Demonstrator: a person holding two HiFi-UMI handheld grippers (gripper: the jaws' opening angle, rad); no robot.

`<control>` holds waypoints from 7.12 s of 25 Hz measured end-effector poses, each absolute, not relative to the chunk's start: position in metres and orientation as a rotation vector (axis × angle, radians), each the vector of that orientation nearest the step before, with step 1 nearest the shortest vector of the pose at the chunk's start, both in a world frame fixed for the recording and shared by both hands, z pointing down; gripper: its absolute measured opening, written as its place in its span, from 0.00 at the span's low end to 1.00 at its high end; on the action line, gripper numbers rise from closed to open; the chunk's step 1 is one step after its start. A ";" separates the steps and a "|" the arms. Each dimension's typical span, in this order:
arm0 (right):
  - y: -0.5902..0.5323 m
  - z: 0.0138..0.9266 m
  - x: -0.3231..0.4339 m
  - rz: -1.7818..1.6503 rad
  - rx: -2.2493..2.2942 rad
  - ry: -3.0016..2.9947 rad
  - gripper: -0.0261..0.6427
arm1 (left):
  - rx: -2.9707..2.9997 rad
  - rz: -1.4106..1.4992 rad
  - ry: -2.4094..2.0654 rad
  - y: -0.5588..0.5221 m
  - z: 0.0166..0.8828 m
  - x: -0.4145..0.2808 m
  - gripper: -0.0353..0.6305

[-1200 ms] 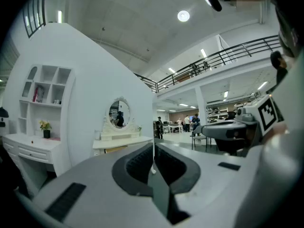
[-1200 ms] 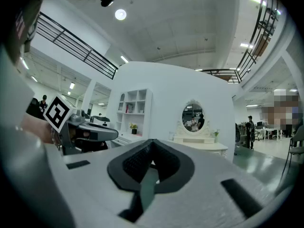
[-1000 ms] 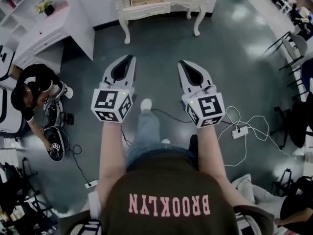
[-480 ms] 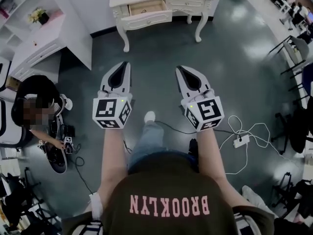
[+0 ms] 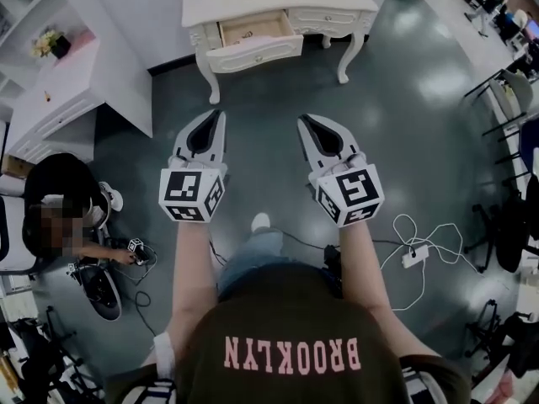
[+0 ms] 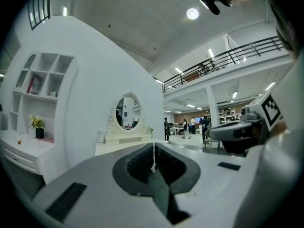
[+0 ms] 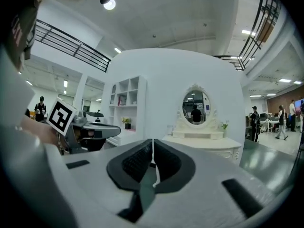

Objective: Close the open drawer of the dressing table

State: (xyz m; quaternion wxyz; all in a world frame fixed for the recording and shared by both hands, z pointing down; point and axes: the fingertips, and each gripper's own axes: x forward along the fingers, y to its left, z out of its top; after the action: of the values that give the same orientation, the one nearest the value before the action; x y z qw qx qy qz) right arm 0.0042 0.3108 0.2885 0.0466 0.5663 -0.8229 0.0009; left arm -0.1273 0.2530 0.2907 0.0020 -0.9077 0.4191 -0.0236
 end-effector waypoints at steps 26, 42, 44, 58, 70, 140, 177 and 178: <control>0.153 0.321 0.006 0.126 1.891 -2.292 0.04 | -2.959 -0.114 1.298 0.106 0.326 -0.145 0.06; 0.029 0.354 0.039 0.219 1.795 -2.332 0.04 | -2.964 -0.119 1.380 -0.002 0.344 -0.118 0.06; 0.006 0.360 0.050 0.244 1.785 -2.330 0.04 | -2.955 -0.151 1.404 -0.022 0.350 -0.110 0.06; -0.127 0.430 0.096 0.479 1.616 -2.303 0.04 | -2.942 -0.332 1.555 -0.141 0.395 -0.067 0.06; -0.171 0.519 0.095 0.664 1.339 -2.236 0.18 | -2.947 -0.465 1.721 -0.192 0.448 -0.048 0.06; -0.292 0.642 0.109 0.903 1.502 -1.786 0.30 | -2.999 -0.634 1.688 -0.307 0.492 -0.062 0.06; -0.391 0.644 0.115 0.861 1.494 -1.761 0.31 | -2.956 -0.594 1.757 -0.397 0.482 -0.083 0.06; -0.393 0.643 0.114 0.862 1.497 -1.759 0.31 | -2.955 -0.594 1.758 -0.399 0.482 -0.084 0.06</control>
State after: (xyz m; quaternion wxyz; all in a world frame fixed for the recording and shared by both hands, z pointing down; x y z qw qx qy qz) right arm 0.1143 -0.3929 0.6434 0.3316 0.5727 -0.6732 0.3299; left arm -0.0839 -0.3987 0.4816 -0.1733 -0.8340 0.4963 -0.1677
